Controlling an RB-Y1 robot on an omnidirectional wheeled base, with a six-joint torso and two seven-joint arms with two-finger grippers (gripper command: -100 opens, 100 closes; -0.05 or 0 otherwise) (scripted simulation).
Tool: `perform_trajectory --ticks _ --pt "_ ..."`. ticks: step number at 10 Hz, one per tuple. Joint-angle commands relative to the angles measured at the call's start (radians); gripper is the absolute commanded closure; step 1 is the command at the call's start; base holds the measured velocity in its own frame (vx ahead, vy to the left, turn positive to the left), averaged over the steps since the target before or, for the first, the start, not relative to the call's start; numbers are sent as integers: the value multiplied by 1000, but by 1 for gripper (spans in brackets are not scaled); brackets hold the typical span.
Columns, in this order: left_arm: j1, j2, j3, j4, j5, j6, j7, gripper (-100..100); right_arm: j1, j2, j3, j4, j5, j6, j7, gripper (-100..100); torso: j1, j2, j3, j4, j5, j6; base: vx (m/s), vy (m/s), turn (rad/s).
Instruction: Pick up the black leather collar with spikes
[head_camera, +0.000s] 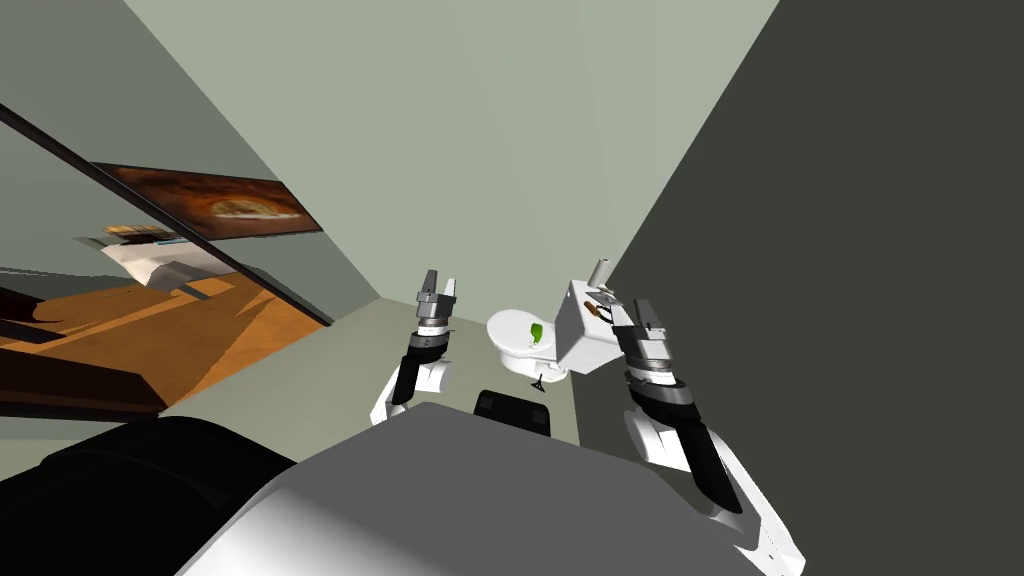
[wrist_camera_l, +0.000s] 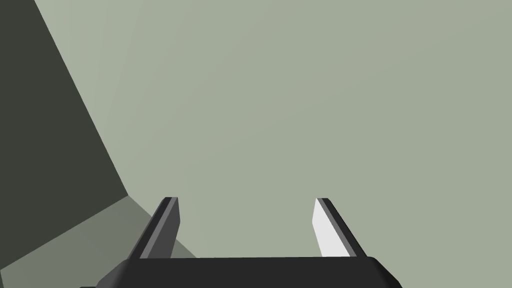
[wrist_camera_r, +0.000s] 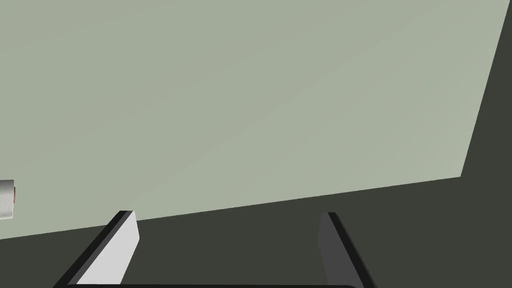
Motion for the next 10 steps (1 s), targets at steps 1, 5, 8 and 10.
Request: perform_trajectory --ticks 1,5,8,10 --pt "0 0 0 0 0 0 0 0 -5 -50 -7 17 3 -9 10 -100 0 0 0 0 0 0 -50 98 -30" --pt "0 0 0 0 0 0 0 0 -16 -174 -30 69 21 -33 50 -100 0 -1 0 0 0 0 -48 93 -31" --pt "0 0 0 0 0 0 0 0 -21 -245 -40 98 32 -46 70 -100 0 -1 0 0 0 0 -44 84 -20" --pt "0 0 0 0 0 0 0 0 -26 -312 -50 128 43 -59 90 -100 -2 -2 -1 0 0 0 -34 80 -22"
